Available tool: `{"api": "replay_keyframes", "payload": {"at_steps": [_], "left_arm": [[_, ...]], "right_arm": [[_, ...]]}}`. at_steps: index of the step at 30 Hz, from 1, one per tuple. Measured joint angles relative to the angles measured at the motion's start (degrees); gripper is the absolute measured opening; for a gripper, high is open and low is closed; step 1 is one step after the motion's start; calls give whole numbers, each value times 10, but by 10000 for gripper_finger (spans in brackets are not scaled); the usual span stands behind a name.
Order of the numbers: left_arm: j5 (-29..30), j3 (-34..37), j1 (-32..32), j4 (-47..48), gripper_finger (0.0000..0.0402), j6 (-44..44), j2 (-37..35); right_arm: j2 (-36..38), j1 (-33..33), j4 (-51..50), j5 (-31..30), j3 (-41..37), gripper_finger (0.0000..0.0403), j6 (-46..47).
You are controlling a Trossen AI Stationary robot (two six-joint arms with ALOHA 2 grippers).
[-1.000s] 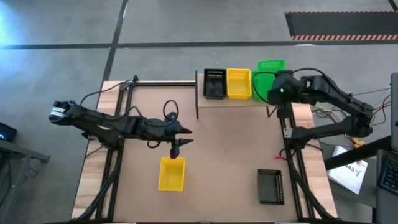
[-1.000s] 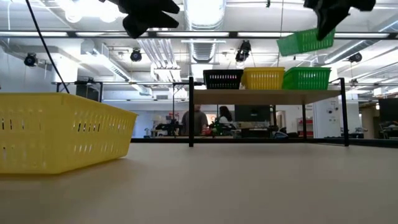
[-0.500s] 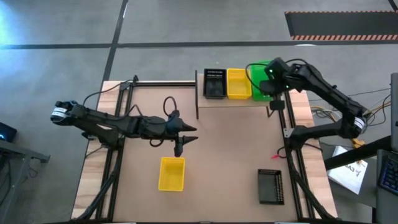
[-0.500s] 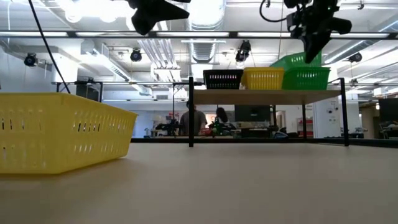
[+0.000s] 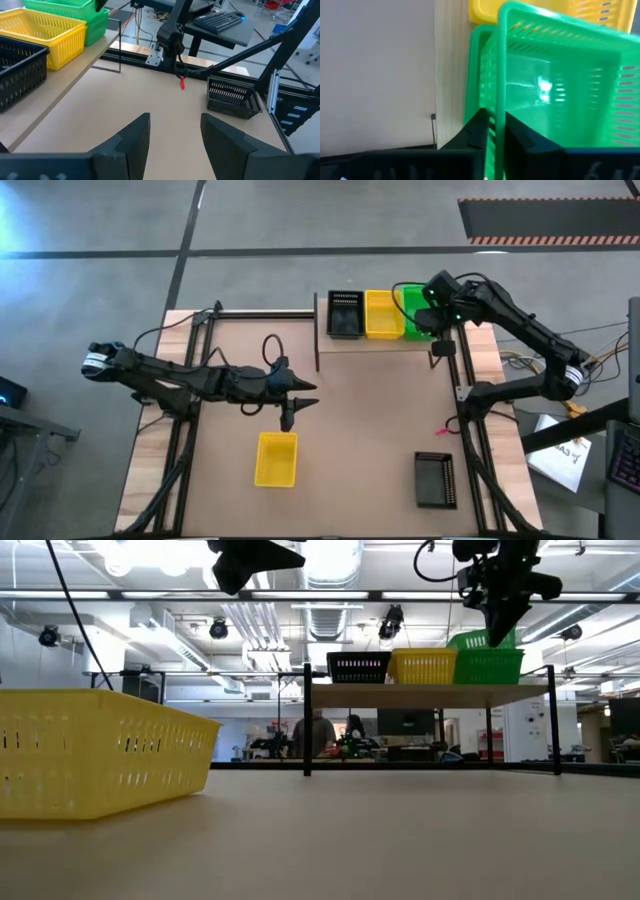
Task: Stack baskets on shelf by color
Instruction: Stack the green bin on top of the green bin on the shelf, then stack the yellow bin on top of the yellow bin on the shelf
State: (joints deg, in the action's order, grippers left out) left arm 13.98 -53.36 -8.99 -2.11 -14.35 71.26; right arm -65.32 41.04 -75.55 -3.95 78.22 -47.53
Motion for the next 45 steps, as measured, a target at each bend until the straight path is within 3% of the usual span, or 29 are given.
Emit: {"api": "replay_keyframes", "payload": {"at_steps": [13, 15, 19, 22, 26, 30, 38, 42, 45], "left_arm": [[0, 0, 0, 0, 160, 0, 0], [0, 0, 0, 0, 160, -1, 0], [-1, -2, 0, 9, 160, -2, 0], [-14, -20, 0, 91, 160, -3, -1], [-80, -50, -1, 254, 160, -4, -1], [-146, -71, -22, 333, 160, -3, -2], [-213, -33, -120, 325, 160, -91, -1], [-217, 20, -172, 267, 160, -215, -1], [-222, 45, -196, 251, 160, -228, 0]], "right_arm": [[31, 0, 16, -2, 16, 170, -2], [38, -1, 14, -5, 26, 178, 36], [48, -25, 14, -1, 41, 178, 206], [53, -77, 13, 10, 36, 174, 331], [56, -189, 20, 8, 18, 171, 459], [55, -318, 56, -56, -14, 170, 580], [17, -543, 116, -205, -77, 170, 820], [-35, -606, 117, -222, -81, 170, 903], [-79, -636, 117, -229, -72, 170, 940]]}}
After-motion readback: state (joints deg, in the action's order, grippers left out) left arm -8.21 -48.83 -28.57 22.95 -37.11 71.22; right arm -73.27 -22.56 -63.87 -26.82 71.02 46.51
